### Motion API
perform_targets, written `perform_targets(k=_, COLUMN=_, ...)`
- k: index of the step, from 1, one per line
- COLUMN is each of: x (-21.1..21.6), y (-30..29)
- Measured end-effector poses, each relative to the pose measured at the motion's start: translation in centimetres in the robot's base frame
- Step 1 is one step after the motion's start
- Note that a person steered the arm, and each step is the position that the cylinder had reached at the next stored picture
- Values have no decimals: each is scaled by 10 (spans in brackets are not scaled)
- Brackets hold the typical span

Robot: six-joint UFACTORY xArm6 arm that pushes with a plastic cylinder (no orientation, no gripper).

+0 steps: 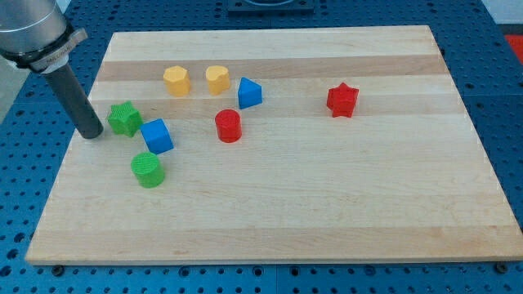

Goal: Place the green star top left to the green circle

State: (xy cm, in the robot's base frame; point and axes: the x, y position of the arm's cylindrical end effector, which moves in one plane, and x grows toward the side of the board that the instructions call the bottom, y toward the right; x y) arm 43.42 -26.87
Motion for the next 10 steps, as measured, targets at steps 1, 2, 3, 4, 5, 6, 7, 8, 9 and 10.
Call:
perform_targets(k=1, x=0, y=2)
perform_targets(k=2, x=-12, y=-12)
perform_targets(k=3, x=-31, y=-20)
perform_targets(k=4, x=-49, y=-20)
perform_targets(k=5, x=-53, y=-11)
perform_targets(k=6, x=-53, y=5)
perform_targets(k=7, x=-53, y=28)
perform_targets(k=8, x=-49, y=48)
perform_targets(k=9, x=-27, y=60)
perform_targets(k=10, x=-2, y=60)
